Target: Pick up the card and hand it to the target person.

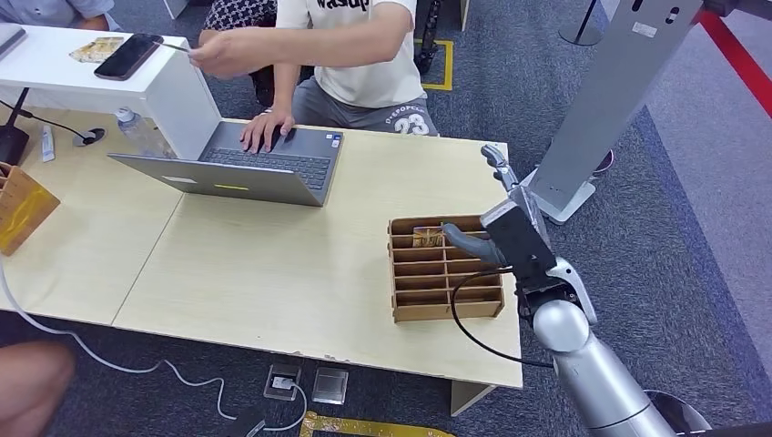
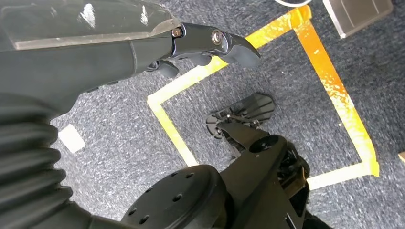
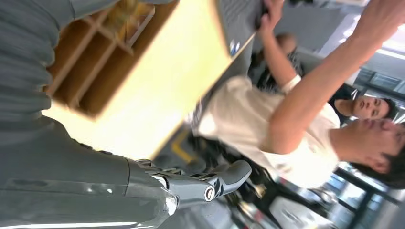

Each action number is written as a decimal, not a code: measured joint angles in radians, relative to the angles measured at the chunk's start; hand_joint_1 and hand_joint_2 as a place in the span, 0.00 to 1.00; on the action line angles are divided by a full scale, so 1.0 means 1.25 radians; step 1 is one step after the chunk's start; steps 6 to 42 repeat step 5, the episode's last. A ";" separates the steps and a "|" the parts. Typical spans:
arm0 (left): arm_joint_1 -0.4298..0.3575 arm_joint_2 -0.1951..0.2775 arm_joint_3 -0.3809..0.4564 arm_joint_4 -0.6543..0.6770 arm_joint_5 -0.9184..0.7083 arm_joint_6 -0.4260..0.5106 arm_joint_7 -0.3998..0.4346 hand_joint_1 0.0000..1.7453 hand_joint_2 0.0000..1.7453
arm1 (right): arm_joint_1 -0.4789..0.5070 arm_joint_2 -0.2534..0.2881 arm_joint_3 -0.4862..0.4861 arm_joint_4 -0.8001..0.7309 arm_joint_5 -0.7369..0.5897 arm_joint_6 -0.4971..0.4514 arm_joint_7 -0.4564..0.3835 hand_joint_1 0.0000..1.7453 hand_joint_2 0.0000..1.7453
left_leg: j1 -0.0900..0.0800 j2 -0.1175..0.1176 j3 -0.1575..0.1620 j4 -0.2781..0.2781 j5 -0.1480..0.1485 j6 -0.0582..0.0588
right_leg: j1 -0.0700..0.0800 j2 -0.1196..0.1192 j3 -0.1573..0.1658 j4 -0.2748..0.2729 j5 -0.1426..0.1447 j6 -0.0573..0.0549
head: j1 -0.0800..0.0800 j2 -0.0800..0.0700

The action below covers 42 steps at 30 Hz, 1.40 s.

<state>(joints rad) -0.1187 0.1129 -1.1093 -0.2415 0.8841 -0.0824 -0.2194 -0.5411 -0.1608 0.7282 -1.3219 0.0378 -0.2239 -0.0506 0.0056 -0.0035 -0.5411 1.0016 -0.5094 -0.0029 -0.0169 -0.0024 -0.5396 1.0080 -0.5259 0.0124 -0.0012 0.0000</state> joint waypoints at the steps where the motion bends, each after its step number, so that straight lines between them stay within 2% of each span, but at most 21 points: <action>1: 0.001 0.000 0.000 0.000 0.003 0.003 0.002 0.00 0.00 | 0.013 -0.002 -0.006 -0.002 -0.055 0.007 -0.002 0.00 1.00 | 0.000 0.000 0.000 0.000 0.000 0.000 | 0.000 0.000 0.000 0.000 0.000 0.000 | 0.000 0.000; 3: 0.004 0.000 0.000 0.000 0.008 0.007 0.007 0.00 0.00 | 0.042 -0.006 -0.015 -0.009 -0.135 0.013 -0.003 0.00 1.00 | 0.000 0.000 0.000 0.000 0.000 0.000 | 0.000 0.000 0.000 0.000 0.000 0.000 | 0.000 0.000; 5: 0.006 0.000 0.000 0.000 0.012 0.009 0.009 0.00 0.00 | 0.066 -0.011 -0.022 -0.017 -0.171 0.014 -0.004 0.00 1.00 | 0.000 0.000 0.000 0.000 0.000 0.000 | 0.000 0.000 0.000 0.000 0.000 0.000 | 0.000 0.000; 42: 0.006 0.000 0.000 0.000 0.012 0.009 0.009 0.00 0.00 | 0.066 -0.011 -0.022 -0.017 -0.171 0.014 -0.004 0.00 1.00 | 0.000 0.000 0.000 0.000 0.000 0.000 | 0.000 0.000 0.000 0.000 0.000 0.000 | 0.000 0.000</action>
